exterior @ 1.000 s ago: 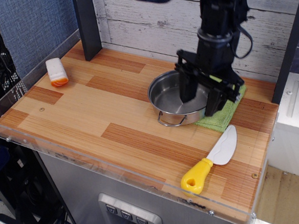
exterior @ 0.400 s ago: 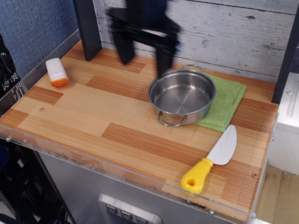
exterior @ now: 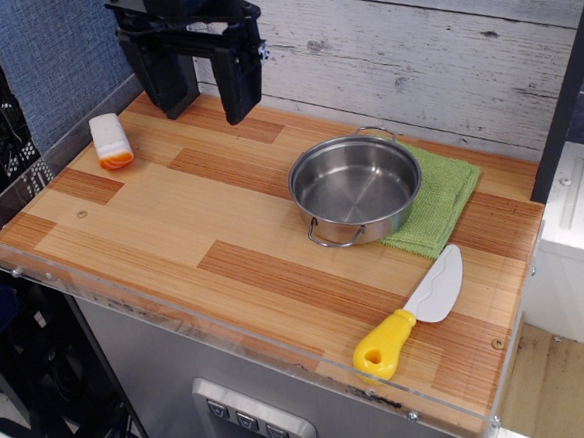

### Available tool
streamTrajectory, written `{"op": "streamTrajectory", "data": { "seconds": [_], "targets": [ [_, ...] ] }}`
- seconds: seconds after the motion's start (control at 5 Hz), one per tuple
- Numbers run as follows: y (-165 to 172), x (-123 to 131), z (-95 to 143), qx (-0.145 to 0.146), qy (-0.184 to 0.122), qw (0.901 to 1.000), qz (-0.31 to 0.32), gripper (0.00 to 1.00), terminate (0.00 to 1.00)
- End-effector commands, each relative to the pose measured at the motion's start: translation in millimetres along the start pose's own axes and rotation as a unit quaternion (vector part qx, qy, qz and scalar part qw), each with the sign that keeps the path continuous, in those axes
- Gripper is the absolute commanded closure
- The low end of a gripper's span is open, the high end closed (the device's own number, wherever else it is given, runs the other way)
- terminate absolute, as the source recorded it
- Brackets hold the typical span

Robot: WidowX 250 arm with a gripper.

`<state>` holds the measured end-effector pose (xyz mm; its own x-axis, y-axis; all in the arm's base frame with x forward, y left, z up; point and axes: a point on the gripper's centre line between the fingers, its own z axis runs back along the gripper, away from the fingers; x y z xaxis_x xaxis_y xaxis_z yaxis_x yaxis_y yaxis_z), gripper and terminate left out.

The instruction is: PICK UP THE VESSEL AND PUT ON THE GREEN TOWEL

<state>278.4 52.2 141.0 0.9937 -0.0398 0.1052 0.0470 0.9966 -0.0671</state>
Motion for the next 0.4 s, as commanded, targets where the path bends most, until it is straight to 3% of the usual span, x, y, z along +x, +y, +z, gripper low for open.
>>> {"op": "streamTrajectory", "data": {
  "seconds": [0.0,0.2],
  "targets": [
    [-0.7,-6.6,14.4,0.011,-0.022,0.9997,-0.005,0.00,0.00],
    [-0.7,-6.6,14.4,0.011,-0.022,0.9997,-0.005,0.00,1.00]
  ]
}}
